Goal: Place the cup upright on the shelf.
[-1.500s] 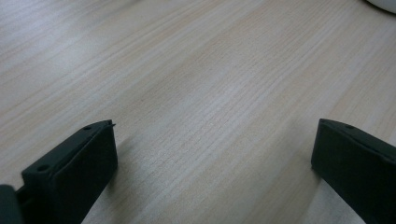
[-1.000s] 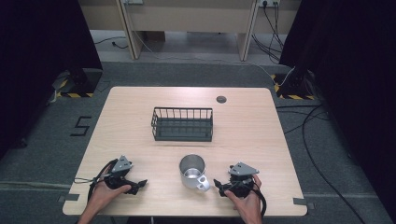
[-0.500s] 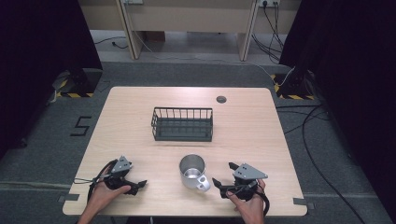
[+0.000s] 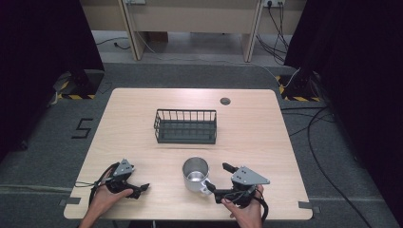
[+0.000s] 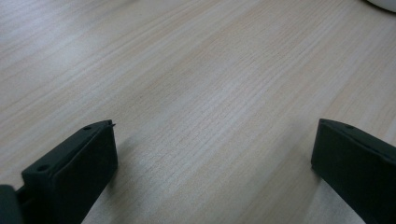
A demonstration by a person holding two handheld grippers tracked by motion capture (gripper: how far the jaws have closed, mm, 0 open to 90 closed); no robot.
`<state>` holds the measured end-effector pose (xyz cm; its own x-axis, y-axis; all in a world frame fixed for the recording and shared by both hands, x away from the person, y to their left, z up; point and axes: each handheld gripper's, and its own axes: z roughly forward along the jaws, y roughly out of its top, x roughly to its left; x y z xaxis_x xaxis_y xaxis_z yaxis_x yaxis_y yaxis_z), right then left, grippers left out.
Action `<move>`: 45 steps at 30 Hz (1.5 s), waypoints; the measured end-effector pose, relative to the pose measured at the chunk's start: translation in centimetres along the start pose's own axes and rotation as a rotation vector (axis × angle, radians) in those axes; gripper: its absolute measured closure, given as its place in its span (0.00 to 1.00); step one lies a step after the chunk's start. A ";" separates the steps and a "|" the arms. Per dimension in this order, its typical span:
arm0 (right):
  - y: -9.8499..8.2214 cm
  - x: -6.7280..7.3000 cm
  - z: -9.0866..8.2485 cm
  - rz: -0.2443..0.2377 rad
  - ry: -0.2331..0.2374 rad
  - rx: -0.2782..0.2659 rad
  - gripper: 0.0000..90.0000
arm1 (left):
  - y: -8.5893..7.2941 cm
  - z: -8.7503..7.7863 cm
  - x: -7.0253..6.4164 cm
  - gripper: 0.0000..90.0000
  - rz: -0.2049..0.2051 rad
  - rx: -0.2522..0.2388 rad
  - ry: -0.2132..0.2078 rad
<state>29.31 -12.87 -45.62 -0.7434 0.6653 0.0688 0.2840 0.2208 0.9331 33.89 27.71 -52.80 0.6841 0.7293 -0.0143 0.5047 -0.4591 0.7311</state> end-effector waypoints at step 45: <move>0.3 3.0 4.9 0.019 -0.100 -0.031 0.14 | -0.1 0.0 -0.1 0.00 -0.001 -0.003 -0.001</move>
<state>30.18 -7.33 -46.83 -0.6736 0.7372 0.0530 0.2779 0.1862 0.9424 33.78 27.72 -52.83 0.6842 0.7291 -0.0161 0.5037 -0.4566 0.7333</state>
